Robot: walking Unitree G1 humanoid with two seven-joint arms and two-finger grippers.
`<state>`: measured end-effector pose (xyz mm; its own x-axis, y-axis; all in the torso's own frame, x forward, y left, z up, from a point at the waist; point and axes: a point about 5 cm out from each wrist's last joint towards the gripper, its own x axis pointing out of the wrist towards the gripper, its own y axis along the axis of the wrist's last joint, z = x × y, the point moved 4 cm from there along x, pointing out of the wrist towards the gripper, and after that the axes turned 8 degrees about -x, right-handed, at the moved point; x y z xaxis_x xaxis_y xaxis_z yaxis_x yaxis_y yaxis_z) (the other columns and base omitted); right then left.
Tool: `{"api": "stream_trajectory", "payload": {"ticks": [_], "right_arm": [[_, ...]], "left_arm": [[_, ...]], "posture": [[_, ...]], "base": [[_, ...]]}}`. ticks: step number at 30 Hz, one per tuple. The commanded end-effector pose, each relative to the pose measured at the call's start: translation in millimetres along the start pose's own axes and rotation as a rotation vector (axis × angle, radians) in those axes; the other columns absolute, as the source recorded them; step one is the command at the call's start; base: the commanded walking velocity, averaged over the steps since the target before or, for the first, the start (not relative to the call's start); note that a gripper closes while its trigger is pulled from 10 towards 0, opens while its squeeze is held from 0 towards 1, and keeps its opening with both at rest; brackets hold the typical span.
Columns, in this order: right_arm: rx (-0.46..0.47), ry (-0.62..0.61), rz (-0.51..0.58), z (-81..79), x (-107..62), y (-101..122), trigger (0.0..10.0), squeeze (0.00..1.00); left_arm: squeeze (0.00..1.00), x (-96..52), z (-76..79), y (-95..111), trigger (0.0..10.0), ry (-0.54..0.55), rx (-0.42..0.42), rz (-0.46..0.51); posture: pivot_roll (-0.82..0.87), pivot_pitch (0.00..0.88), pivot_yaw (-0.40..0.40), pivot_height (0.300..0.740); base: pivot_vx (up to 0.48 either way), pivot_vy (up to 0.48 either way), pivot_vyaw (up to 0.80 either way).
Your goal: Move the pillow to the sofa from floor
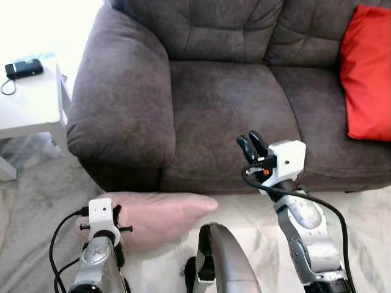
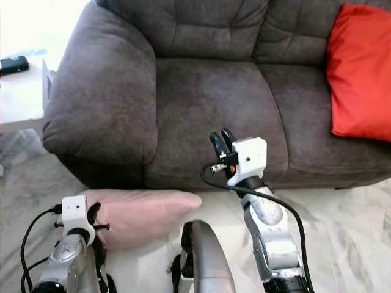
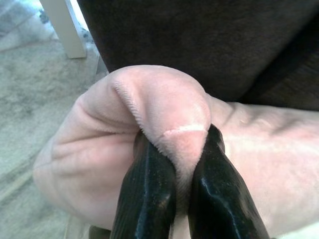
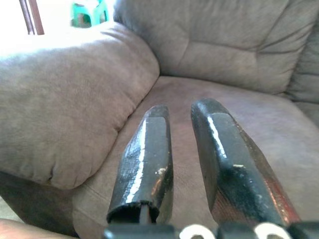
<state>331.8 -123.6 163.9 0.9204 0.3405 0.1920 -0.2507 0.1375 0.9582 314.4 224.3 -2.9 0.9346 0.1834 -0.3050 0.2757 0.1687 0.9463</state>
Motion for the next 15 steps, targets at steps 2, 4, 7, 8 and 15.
{"api": "stream_trajectory", "payload": {"ticks": [2,4,7,8,15], "right_arm": [[-0.001,-0.034,-0.013,6.3,-1.1,-7.2,10.0,0.0],[0.0,-0.038,-0.015,6.3,-0.6,-9.4,10.0,0.0],[-0.001,-0.041,-0.019,6.6,-0.4,-12.1,10.0,0.0],[-0.004,-0.043,-0.021,6.9,-0.4,-13.3,10.0,0.0],[-0.009,-0.067,-0.032,14.1,3.2,-19.8,10.0,0.0]], "left_arm": [[0.0,4.3,-7.6,14.5,10.0,0.014,0.009,0.05],[0.0,5.1,-7.5,15.2,10.0,0.013,0.01,0.05],[0.0,6.0,-7.2,16.7,10.0,0.013,0.01,0.053],[0.0,6.5,-7.0,17.5,10.0,0.013,0.01,0.054],[0.0,10.3,-6.4,22.6,10.0,0.016,0.011,0.061]], "posture": [[0.0,0.084,-0.117,0.568],[0.0,0.075,-0.112,0.568],[0.01,0.06,-0.109,0.568],[0.01,0.058,-0.108,0.568],[0.02,0.033,-0.108,0.568]], "base": [[-0.326,0.0,0.0],[-0.322,0.0,0.0],[-0.324,0.0,0.0],[-0.322,0.0,0.0],[-0.259,0.0,0.0]]}}
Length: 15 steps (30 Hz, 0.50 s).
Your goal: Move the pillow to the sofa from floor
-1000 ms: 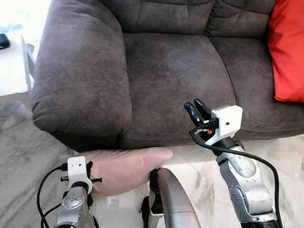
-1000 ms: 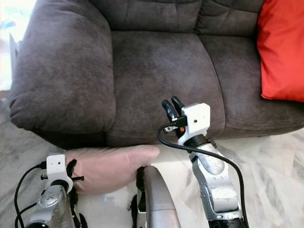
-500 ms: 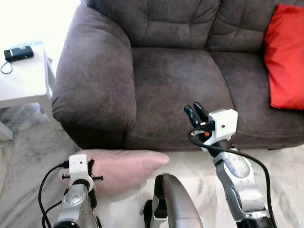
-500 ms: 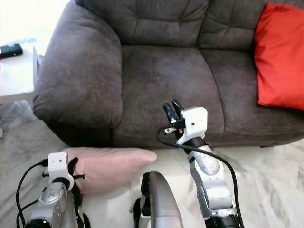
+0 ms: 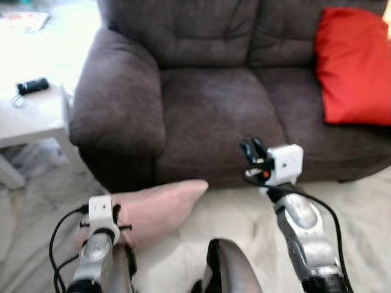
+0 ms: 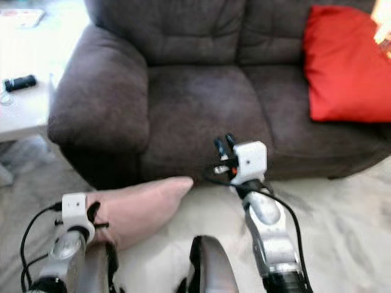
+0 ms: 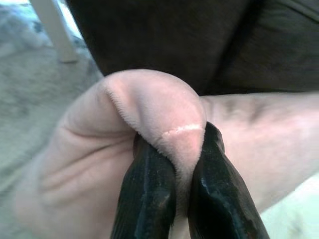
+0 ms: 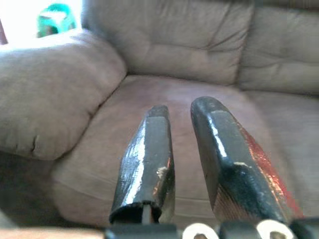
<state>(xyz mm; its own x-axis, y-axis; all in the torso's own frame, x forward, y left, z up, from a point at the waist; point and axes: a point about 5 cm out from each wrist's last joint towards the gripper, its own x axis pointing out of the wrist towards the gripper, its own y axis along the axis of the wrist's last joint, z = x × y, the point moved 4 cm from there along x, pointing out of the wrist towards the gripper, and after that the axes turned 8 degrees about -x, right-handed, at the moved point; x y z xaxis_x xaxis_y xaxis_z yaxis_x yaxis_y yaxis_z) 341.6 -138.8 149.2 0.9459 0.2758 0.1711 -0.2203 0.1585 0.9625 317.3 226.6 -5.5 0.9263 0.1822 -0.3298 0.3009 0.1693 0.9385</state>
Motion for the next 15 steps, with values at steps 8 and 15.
{"api": "stream_trajectory", "payload": {"ticks": [8,15], "right_arm": [[0.006,-0.032,-0.024,5.4,6.9,-10.7,10.0,0.0],[-0.009,-0.015,-0.042,5.7,12.0,-17.1,10.0,0.0]], "left_arm": [[0.0,9.1,-4.8,33.2,10.0,0.011,0.019,0.112],[0.0,8.9,-1.6,48.7,10.0,-0.028,0.053,0.176]], "posture": [[0.03,0.006,-0.11,0.568],[0.03,0.0,-0.108,0.568]], "base": [[0.0,0.0,0.0],[0.0,0.0,0.0]]}}
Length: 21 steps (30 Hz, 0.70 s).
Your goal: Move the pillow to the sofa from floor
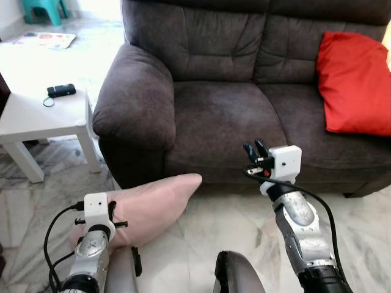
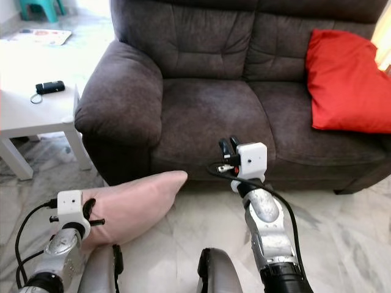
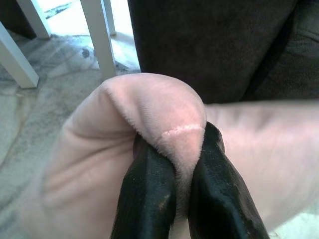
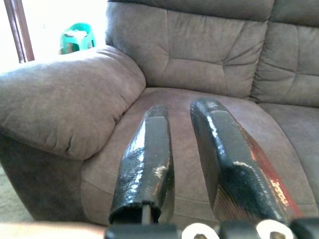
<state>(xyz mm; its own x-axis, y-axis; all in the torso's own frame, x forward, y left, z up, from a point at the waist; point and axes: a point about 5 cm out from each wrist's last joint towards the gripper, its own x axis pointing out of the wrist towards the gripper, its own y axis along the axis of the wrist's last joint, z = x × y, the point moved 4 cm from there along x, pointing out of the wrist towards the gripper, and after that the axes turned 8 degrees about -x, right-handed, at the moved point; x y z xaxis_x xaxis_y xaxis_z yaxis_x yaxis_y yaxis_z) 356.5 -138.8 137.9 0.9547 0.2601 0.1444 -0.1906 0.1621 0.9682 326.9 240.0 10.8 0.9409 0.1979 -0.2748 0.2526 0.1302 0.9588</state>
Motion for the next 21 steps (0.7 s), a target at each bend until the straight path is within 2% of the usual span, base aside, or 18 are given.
{"api": "stream_trajectory", "payload": {"ticks": [1,9,15,19,21], "right_arm": [[-0.019,0.001,-0.015,4.5,0.8,-3.8,10.0,0.0],[-0.046,0.021,-0.046,9.4,-0.5,-11.7,10.0,0.0],[-0.026,0.012,-0.047,9.7,-1.7,-14.7,10.0,0.0],[-0.015,0.037,-0.053,1.9,-3.3,-17.9,10.0,0.0],[-0.012,0.047,-0.054,0.8,-3.1,-18.1,10.0,0.0]], "left_arm": [[0.0,4.7,7.2,29.2,10.0,-0.041,0.024,0.121],[0.0,5.4,13.5,48.0,10.0,-0.101,0.029,0.174],[0.0,1.7,22.2,59.9,10.0,-0.142,0.037,0.228],[0.0,-10.1,45.8,72.7,10.0,-0.265,0.068,0.275],[0.0,-10.9,47.7,75.0,10.0,-0.279,0.072,0.276]], "posture": [[0.03,0.0,-0.106,0.568],[0.03,0.0,-0.104,0.568],[0.04,0.0,-0.1,0.568],[0.04,0.0,-0.096,0.568],[0.05,0.0,-0.098,0.568]], "base": [[0.0,0.0,0.0],[0.0,0.0,0.0],[0.0,0.0,0.0],[0.0,0.0,0.0],[0.0,0.0,0.0]]}}
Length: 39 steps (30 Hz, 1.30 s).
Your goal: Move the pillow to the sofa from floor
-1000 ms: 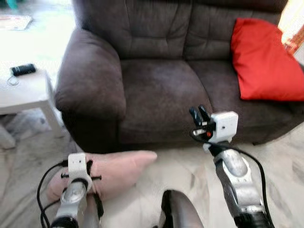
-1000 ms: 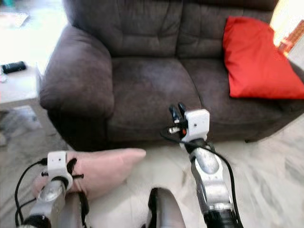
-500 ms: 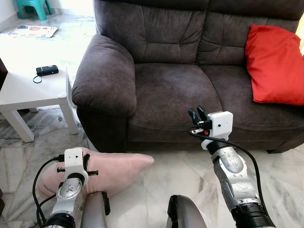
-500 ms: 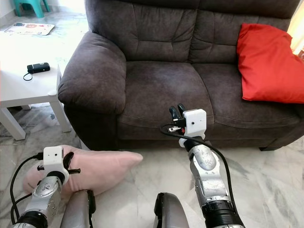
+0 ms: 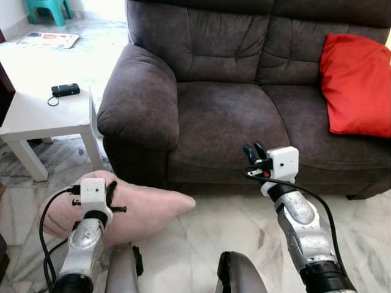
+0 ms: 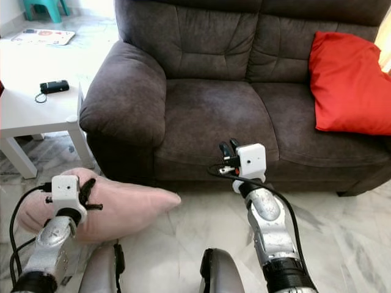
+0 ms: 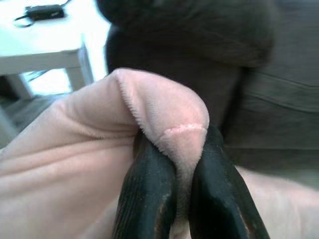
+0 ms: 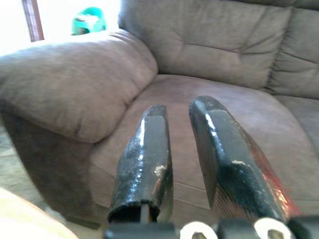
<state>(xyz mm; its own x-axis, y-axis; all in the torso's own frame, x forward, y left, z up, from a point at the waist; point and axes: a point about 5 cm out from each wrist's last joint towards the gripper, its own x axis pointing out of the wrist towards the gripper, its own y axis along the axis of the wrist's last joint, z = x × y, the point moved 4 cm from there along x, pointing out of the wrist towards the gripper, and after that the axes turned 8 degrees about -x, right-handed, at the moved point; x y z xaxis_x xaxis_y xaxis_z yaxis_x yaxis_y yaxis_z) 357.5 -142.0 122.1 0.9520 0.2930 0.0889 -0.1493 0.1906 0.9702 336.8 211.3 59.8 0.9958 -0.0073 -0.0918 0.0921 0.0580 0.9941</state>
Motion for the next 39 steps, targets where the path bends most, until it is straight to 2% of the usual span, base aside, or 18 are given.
{"api": "stream_trajectory", "payload": {"ticks": [1,3,5,7,9,13,15,17,21,22,28,39], "right_arm": [[0.005,0.018,-0.009,-0.7,-0.4,-2.7,10.0,0.0],[0.005,0.018,-0.009,-0.7,-0.4,-2.7,10.0,0.0],[-0.029,0.095,-0.043,-7.4,-1.6,-9.0,10.0,0.0],[-0.029,0.095,-0.043,-7.4,-1.6,-9.0,10.0,0.0],[-0.093,0.222,-0.067,-13.9,-6.8,-14.3,10.0,0.0],[-0.115,0.236,-0.066,-13.7,-7.3,-13.8,10.0,0.0],[-0.077,0.105,-0.022,-1.6,-1.2,-4.6,10.0,0.0],[0.006,0.007,0.025,6.3,0.2,3.9,10.0,0.0],[0.1,-0.079,0.071,11.1,-1.8,10.5,10.0,0.0],[0.145,-0.107,0.081,11.6,-2.9,11.5,10.0,0.0],[0.144,-0.096,0.072,5.5,-3.8,9.5,10.0,0.0],[0.146,-0.113,0.072,10.0,-3.4,9.1,10.0,0.0]], "left_arm": [[0.0,6.7,13.3,31.9,10.0,-0.069,0.025,0.104],[0.0,6.7,13.3,31.9,10.0,-0.069,0.025,0.104],[0.0,7.8,14.9,38.4,10.0,-0.092,0.035,0.109],[0.0,7.8,14.9,38.4,10.0,-0.092,0.035,0.109],[0.0,10.3,13.9,46.0,10.0,-0.086,0.033,0.121],[0.0,10.7,15.5,48.8,10.0,-0.083,0.027,0.13],[0.0,7.9,19.1,58.4,10.0,-0.053,0.007,0.191],[0.0,5.6,22.6,62.2,10.0,-0.043,0.003,0.218],[0.0,3.0,28.7,68.4,10.0,-0.029,-0.001,0.262],[0.0,2.4,34.7,71.9,10.0,-0.034,-0.007,0.282],[0.0,3.8,53.1,74.6,10.0,-0.093,-0.009,0.277],[0.0,3.1,57.8,77.6,10.0,-0.102,-0.01,0.266]], "posture": [[0.05,0.0,-0.098,0.568],[0.05,0.0,-0.098,0.568],[0.05,0.0,-0.108,0.568],[0.05,0.0,-0.108,0.568],[0.05,0.0,-0.115,0.568],[0.05,0.0,-0.116,0.568],[0.04,0.0,-0.111,0.568],[0.05,0.0,-0.109,0.568],[0.04,0.0,-0.1,0.568],[0.04,0.0,-0.094,0.568],[0.03,0.0,-0.082,0.568],[0.03,0.0,-0.078,0.568]], "base": [[0.0,0.0,0.0],[0.0,0.0,0.0],[0.0,0.0,0.0],[0.0,0.0,0.0],[0.0,0.0,0.0],[0.0,0.0,0.0],[0.0,0.0,0.0],[0.0,0.0,0.0],[0.0,0.0,0.0],[0.0,0.0,0.0],[0.0,0.0,0.0],[0.0,0.0,0.0]]}}
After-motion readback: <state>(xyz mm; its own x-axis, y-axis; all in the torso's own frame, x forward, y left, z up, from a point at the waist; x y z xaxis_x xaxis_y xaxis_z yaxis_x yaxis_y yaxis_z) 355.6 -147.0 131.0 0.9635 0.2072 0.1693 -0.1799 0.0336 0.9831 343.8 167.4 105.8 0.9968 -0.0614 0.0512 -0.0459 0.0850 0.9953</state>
